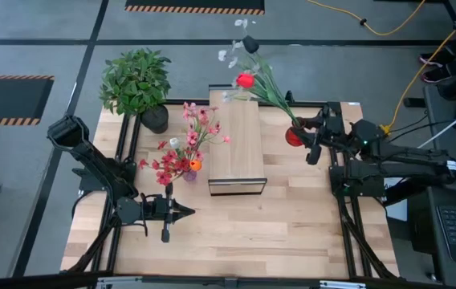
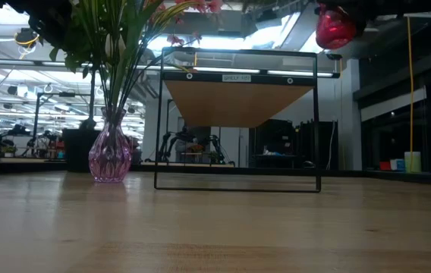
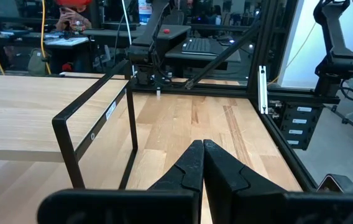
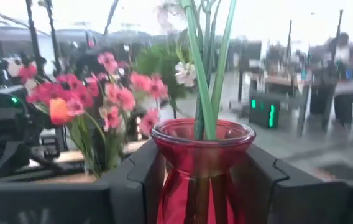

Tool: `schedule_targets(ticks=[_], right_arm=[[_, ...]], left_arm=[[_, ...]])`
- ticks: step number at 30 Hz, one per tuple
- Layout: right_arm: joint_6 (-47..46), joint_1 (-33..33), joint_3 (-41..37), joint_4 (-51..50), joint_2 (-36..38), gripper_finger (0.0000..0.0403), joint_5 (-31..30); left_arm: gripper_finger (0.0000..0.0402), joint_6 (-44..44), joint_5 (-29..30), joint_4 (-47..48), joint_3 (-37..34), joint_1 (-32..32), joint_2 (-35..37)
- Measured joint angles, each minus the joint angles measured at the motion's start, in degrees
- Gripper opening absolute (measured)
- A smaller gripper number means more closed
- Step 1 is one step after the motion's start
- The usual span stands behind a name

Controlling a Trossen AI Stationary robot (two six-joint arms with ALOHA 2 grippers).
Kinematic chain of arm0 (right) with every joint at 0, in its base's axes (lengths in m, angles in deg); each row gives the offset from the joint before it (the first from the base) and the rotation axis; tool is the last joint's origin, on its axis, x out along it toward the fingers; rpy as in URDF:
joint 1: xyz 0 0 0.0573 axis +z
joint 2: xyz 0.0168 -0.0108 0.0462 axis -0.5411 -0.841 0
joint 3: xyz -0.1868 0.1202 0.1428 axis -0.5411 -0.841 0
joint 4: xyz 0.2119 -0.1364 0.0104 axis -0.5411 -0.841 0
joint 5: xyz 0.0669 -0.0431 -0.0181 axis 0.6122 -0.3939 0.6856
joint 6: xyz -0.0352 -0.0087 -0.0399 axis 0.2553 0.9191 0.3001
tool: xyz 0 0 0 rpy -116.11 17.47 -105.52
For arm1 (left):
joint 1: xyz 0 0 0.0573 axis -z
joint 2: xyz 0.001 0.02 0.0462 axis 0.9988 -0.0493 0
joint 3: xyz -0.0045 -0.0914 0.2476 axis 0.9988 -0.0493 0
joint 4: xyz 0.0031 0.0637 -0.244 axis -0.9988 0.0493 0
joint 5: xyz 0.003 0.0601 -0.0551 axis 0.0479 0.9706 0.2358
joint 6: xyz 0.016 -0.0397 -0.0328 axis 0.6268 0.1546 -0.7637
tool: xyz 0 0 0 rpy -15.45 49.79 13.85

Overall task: Pick and place flowers into a vace then onto a shelf
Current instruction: Put the red vase on the shelf

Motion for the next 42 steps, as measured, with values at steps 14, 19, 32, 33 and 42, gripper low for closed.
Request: schedule_targets(ticks=[14, 19, 32, 33, 42], right_arm=[[2.43, 1.57, -15.39, 35.08, -1.58, 0.0146, 5.63], [2.08, 1.56, -18.98, 41.95, -1.55, 0.0146, 6.19], [0.85, 1.48, -18.93, 39.55, -5.13, 0.0146, 4.76], [0.85, 1.46, -18.90, 39.56, -5.52, 0.0146, 4.36], [0.51, 0.47, -18.87, 42.21, -9.18, 0.0146, 4.04]], left_arm=[[0.0006, -0.10, -0.02, 0.00, 0.02, 0.00, 0.00], [0.0006, -0.03, -0.01, 0.02, 0.02, 0.00, 0.00], [0.0006, -0.01, -0.02, 0.00, 0.02, 0.00, 0.00], [0.0006, -0.01, -0.02, 0.00, 0.02, 0.00, 0.00], [0.0006, 0.01, -0.02, 0.02, 0.02, 0.00, 0.00]])
